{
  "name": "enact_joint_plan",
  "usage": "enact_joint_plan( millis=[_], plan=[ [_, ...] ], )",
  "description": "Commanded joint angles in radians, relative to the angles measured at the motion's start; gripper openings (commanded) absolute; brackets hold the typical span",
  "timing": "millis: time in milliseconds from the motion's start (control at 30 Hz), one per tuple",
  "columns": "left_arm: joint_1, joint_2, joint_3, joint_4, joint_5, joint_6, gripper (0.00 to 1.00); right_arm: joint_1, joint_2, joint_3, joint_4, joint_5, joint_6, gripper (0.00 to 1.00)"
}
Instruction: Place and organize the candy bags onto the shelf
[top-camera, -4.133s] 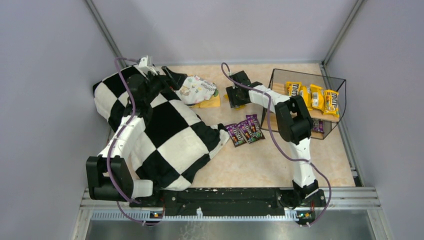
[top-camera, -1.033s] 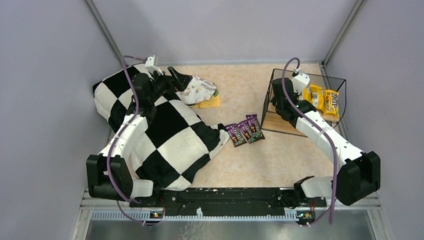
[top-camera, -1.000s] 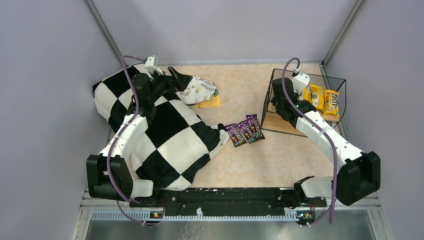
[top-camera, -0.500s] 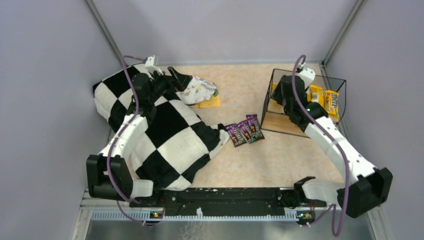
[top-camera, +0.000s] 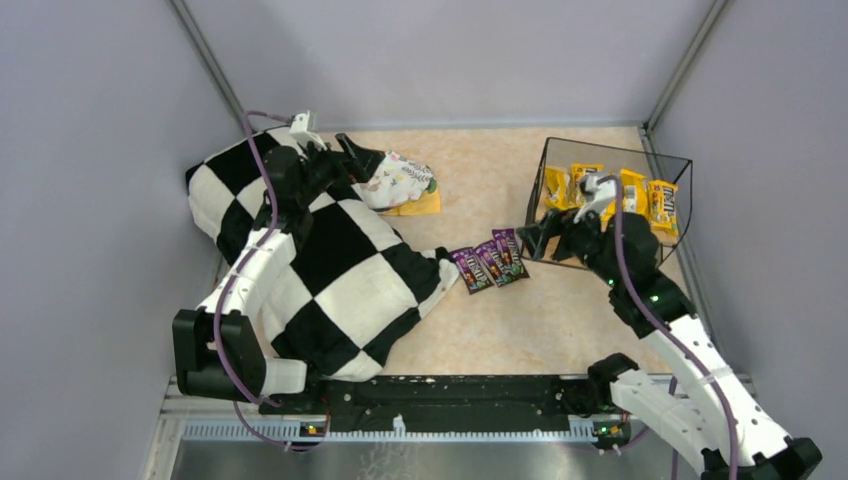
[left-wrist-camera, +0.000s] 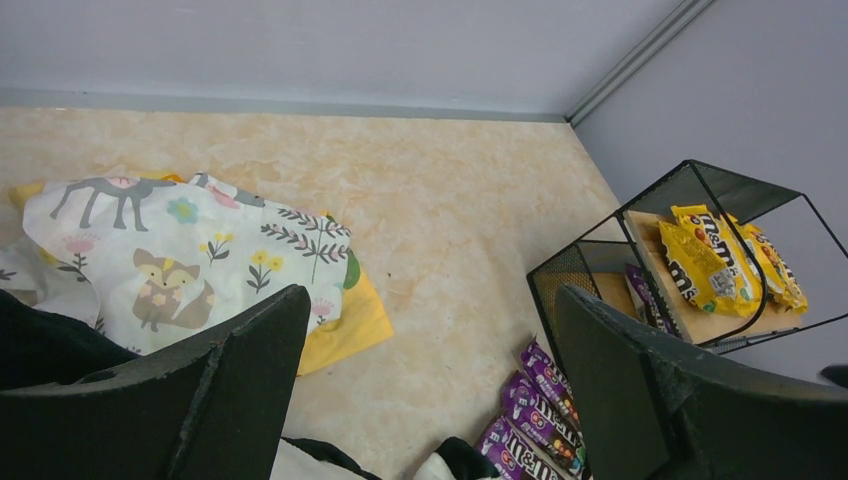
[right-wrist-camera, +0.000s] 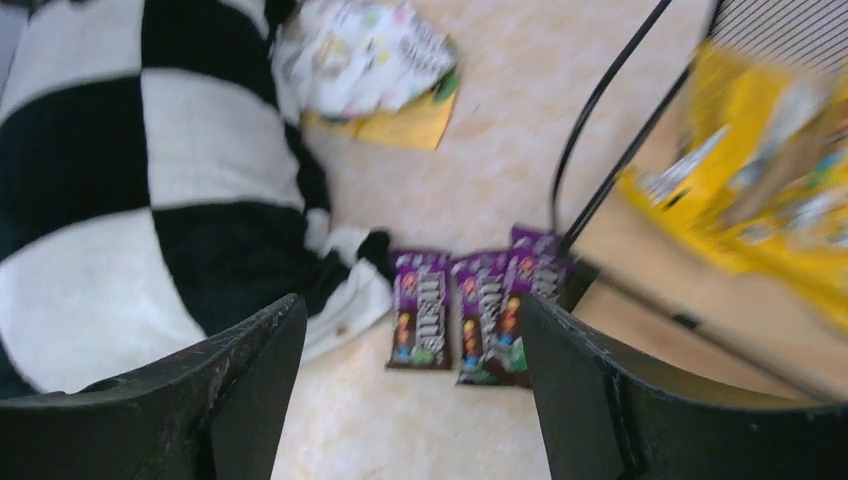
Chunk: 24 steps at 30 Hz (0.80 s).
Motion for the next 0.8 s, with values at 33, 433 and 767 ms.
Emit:
enact_joint_plan(
  millis=[33, 433, 767],
  plan=[
    [-0.012, -0.004, 0.043, 0.024, -0.016, 0.021, 0.98, 0.12, 0.021, -0.236, 0.191, -0.257, 0.1, 0.8],
    [-0.071, -0.002, 0.061, -0.031, -0.088, 0.096, 0.98, 0.468, 0.621, -0.065, -0.08, 0.612, -0.003, 0.66],
    [-0.072, 0.001, 0.064, -0.036, -0.09, 0.096, 0.99, 0.47, 0.776, -0.018, -0.038, 0.767, -0.109, 0.53]
  ],
)
